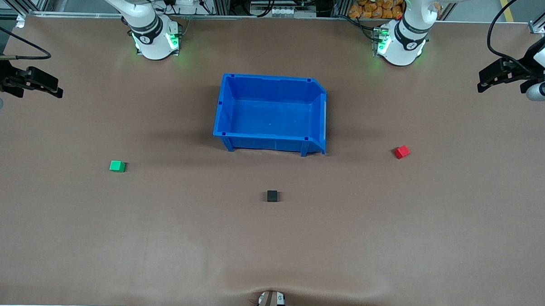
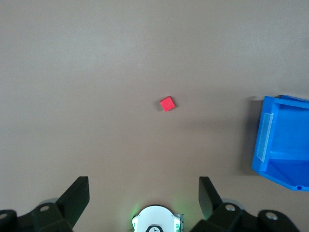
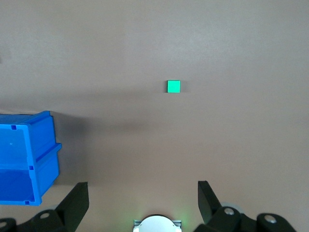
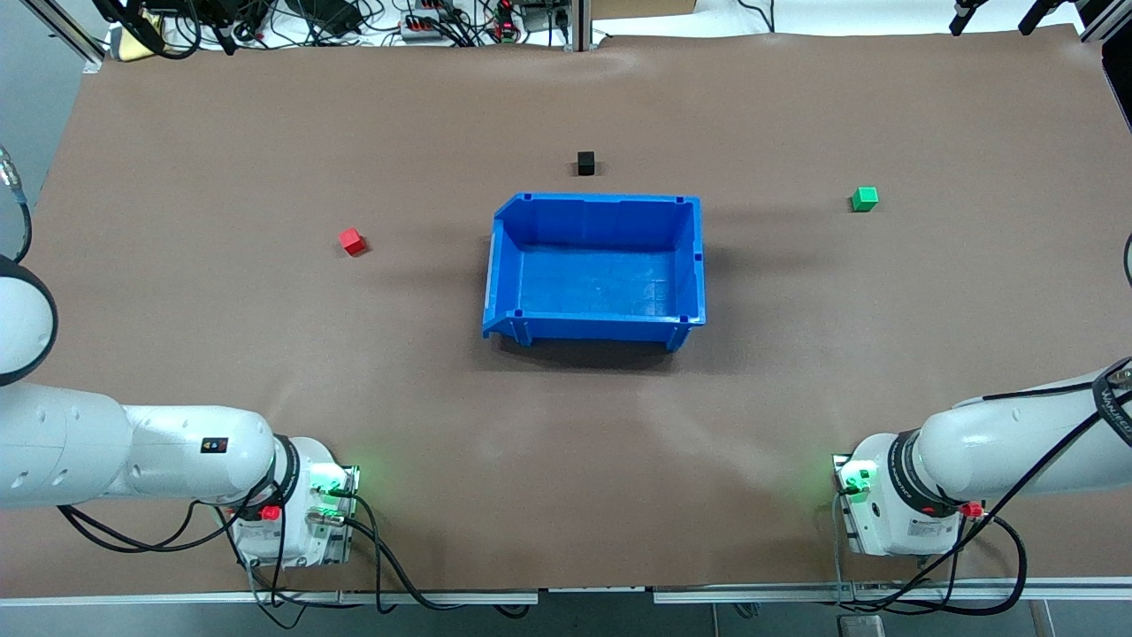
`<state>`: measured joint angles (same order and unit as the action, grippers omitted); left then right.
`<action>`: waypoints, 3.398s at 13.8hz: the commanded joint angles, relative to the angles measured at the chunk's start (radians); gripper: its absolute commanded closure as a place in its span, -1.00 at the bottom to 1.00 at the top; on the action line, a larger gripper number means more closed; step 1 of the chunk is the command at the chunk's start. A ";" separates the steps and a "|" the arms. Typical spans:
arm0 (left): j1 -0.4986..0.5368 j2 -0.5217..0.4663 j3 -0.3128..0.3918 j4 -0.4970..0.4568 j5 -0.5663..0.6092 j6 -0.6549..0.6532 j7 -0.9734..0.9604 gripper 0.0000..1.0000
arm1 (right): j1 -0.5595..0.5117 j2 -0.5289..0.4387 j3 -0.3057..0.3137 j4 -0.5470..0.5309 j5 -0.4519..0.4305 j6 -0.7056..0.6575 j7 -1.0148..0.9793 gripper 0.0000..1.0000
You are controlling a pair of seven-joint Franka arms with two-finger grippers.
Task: Attach green and red cubes to black cube
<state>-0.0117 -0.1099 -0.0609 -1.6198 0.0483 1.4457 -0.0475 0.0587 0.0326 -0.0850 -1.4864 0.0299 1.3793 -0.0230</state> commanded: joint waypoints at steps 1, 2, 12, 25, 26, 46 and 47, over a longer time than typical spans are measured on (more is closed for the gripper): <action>0.002 0.012 0.000 0.029 -0.012 -0.021 -0.008 -1.00 | 0.003 0.004 0.001 0.015 -0.004 -0.005 0.008 -1.00; 0.002 0.015 0.000 0.032 -0.010 -0.021 -0.009 -1.00 | 0.003 0.004 0.001 0.015 -0.004 -0.005 0.006 -1.00; 0.006 0.019 0.004 0.021 -0.012 -0.037 -0.015 -1.00 | -0.014 0.085 -0.004 0.015 -0.011 0.024 0.008 -1.00; 0.033 0.001 0.003 -0.297 -0.012 0.250 -0.140 -1.00 | -0.106 0.277 -0.002 -0.291 -0.018 0.487 -0.163 -1.00; 0.033 0.001 0.003 -0.351 -0.012 0.313 -0.146 -1.00 | -0.103 0.280 -0.002 -0.328 -0.016 0.519 -0.164 -1.00; 0.050 0.404 -0.040 -0.675 -0.140 1.053 -0.551 -0.80 | -0.088 0.425 0.002 -0.661 -0.016 1.179 -0.176 -1.00; 0.050 0.418 -0.042 -0.675 -0.140 1.071 -0.551 -0.79 | -0.088 0.426 0.002 -0.661 -0.016 1.179 -0.176 -1.00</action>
<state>0.0430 0.2817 -0.0967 -2.3073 -0.0722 2.4876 -0.5728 -0.0184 0.4576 -0.0876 -2.1484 0.0146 2.5515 -0.1890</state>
